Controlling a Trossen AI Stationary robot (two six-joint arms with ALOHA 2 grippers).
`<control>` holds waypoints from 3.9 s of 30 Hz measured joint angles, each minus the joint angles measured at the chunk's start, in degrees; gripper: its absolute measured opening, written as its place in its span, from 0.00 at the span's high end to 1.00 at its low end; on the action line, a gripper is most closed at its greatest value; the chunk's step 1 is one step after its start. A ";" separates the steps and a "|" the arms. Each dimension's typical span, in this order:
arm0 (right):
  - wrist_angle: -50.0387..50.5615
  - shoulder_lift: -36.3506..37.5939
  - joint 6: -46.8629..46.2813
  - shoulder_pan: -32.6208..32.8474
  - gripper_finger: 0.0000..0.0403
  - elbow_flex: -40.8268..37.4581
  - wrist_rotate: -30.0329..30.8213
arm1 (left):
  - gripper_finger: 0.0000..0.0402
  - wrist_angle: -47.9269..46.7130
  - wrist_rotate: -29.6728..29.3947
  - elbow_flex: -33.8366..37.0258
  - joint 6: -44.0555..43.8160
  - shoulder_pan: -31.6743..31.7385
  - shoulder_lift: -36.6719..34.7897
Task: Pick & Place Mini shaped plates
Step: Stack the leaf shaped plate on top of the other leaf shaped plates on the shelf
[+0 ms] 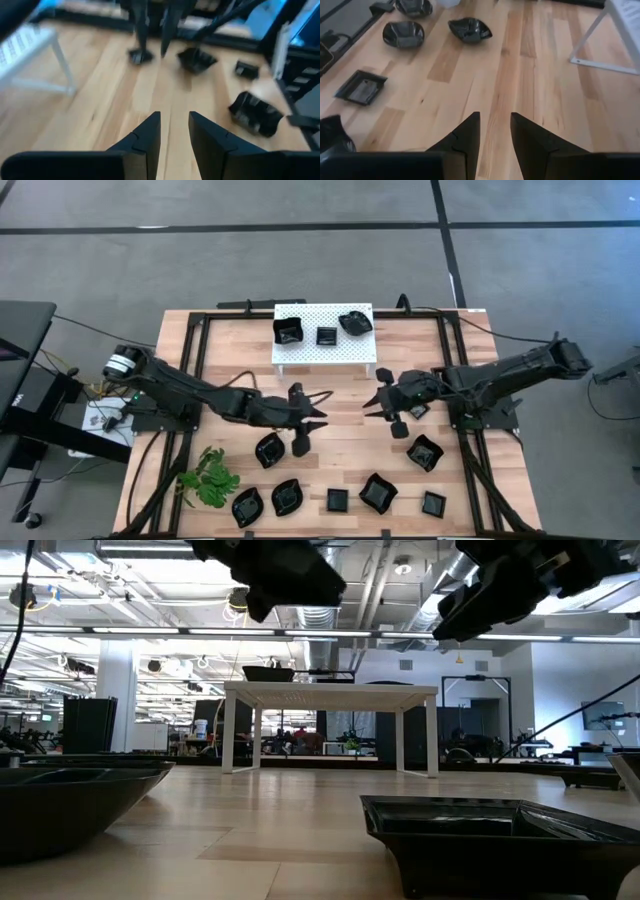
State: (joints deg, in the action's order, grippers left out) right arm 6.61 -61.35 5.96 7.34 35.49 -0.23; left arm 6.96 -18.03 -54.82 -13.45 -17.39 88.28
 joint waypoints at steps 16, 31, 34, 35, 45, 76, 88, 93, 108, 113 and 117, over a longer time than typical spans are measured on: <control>0.59 0.21 0.04 0.06 0.74 0.02 -0.02 | 0.75 -39.82 3.90 -4.17 -45.76 -7.99 4.51; 0.60 0.21 0.05 0.08 0.74 0.02 -0.01 | 0.75 -35.59 4.55 -3.92 -46.67 -10.58 11.29; 0.60 0.18 0.15 0.08 0.74 0.02 0.00 | 0.75 -35.60 4.36 -3.94 -46.52 -10.94 11.29; 0.61 0.18 0.18 0.08 0.74 0.02 0.00 | 0.75 -35.61 4.47 -3.92 -46.50 -10.94 11.29; 0.57 0.18 0.63 0.08 0.74 0.02 0.00 | 0.75 -36.25 4.33 -3.92 -46.41 -11.20 11.29; 0.19 0.18 0.61 0.08 0.74 0.02 0.00 | 0.98 -38.93 3.00 -1.65 -44.73 -16.33 11.17; -6.99 -0.51 5.12 1.10 0.74 0.02 -2.57 | 0.99 -31.71 3.66 -10.36 -8.65 -11.49 11.22; -9.65 -4.85 7.51 2.87 0.74 0.10 -8.00 | 0.99 -27.12 5.46 -10.41 5.05 -6.29 11.25; -15.63 -20.37 12.50 3.00 0.74 5.76 -8.74 | 0.99 -16.55 11.23 -10.44 21.11 1.06 11.27; -15.57 -24.35 12.70 3.05 0.74 7.57 -8.92 | 0.99 -15.95 11.26 -10.37 21.11 1.38 11.27; -15.51 -25.37 14.02 3.05 0.74 8.51 -8.90 | 0.99 -15.87 11.24 -10.37 21.11 1.04 11.27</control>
State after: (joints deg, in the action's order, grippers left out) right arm -8.89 -86.72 19.97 10.39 44.00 -9.13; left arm -8.91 -6.79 -65.19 7.66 -16.36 99.55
